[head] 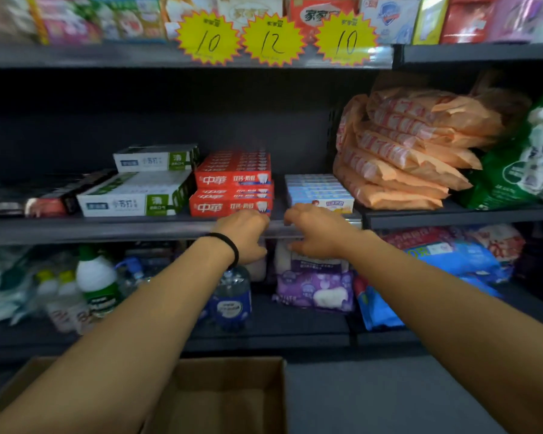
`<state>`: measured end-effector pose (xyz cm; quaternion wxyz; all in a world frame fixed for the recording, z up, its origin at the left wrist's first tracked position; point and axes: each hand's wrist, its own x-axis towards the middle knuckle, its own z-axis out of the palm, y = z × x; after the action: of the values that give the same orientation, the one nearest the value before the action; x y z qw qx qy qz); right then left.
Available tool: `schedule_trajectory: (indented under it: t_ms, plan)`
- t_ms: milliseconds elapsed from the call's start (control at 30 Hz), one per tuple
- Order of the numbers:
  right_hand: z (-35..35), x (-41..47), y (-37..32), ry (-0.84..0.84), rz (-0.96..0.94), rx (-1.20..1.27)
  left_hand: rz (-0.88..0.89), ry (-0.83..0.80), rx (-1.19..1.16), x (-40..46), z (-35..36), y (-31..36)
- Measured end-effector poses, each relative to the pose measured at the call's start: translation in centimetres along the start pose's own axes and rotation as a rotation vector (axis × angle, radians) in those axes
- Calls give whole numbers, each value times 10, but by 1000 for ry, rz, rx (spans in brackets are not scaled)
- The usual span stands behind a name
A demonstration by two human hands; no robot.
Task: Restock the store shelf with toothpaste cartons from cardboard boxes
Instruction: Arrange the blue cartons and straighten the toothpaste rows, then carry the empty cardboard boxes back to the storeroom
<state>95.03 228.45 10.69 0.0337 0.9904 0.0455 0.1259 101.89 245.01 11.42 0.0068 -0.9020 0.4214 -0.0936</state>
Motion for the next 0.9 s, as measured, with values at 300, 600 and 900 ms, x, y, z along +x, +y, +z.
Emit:
schedule_trajectory:
  t_ms: [300, 600, 900]
  plan:
    - [65, -58, -102, -94, 30, 49, -88, -108, -44, -111, 70, -15]
    - [189, -89, -139, -164, 138, 31, -223, -237, -22, -160, 190, -43]
    - [277, -105, -136, -205, 257, 32, -364, -320, -82, -178, 287, -65]
